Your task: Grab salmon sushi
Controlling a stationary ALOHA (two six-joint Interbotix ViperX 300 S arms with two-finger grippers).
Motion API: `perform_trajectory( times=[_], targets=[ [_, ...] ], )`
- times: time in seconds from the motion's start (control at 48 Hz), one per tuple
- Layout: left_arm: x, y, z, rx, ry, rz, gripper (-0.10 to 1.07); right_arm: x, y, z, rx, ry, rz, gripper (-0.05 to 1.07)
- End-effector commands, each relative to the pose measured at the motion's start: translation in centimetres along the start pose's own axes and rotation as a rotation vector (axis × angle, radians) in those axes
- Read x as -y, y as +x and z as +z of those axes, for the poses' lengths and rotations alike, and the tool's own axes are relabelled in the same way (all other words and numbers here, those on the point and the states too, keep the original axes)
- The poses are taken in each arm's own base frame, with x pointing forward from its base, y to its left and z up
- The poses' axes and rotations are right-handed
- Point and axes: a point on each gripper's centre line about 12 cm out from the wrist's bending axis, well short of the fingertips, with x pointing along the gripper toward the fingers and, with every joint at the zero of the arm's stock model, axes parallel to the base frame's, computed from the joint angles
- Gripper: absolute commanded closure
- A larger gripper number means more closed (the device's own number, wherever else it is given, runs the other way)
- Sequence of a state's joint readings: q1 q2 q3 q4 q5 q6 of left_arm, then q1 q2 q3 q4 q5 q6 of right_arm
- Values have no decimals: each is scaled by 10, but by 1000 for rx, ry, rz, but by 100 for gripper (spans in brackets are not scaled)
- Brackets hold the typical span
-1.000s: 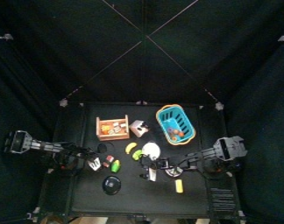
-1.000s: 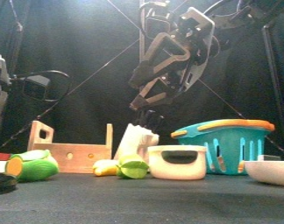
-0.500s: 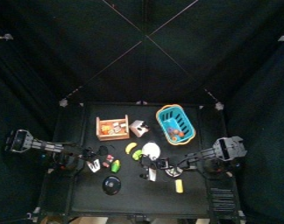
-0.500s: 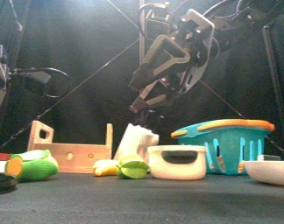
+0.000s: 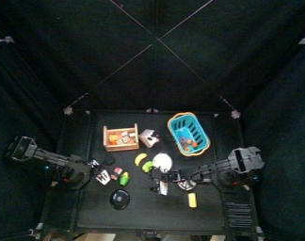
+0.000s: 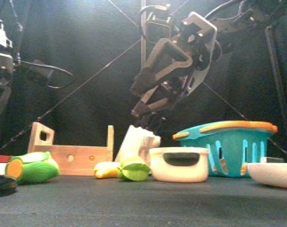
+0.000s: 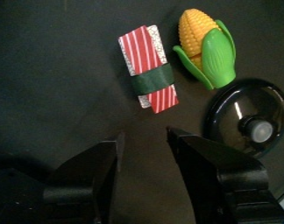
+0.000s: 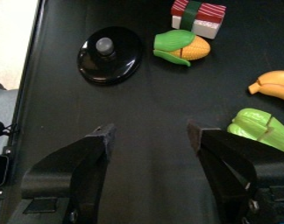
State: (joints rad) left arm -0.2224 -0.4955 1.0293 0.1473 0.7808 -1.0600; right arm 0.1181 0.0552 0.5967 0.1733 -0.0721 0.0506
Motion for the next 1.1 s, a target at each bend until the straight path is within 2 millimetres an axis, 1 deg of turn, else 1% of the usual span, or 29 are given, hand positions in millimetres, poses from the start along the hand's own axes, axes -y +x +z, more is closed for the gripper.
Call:
perform_trajectory(
  times=[0.0, 0.25, 0.375, 0.667, 0.854, 1.083],
  targets=[
    [3, 3, 0, -1, -14, 0, 12, -1, -4, 10, 35, -3, 4, 6],
    [15, 13, 9, 56, 22, -56, 1, 0, -4, 9, 31, -2, 2, 6],
    [18, 20, 11, 68, 39, -61, 1, 0, -4, 8, 29, -3, 3, 6],
    [18, 42, 9, 18, 48, 9, 1, 0, 0, 6, 20, -3, 1, 6],
    [22, 47, 12, 9, 47, 22, 1, 0, 2, 5, 17, -3, 0, 6],
    [24, 53, 18, 26, 22, -10, 2, 1, 3, 4, 13, -3, -1, 6]
  ],
)
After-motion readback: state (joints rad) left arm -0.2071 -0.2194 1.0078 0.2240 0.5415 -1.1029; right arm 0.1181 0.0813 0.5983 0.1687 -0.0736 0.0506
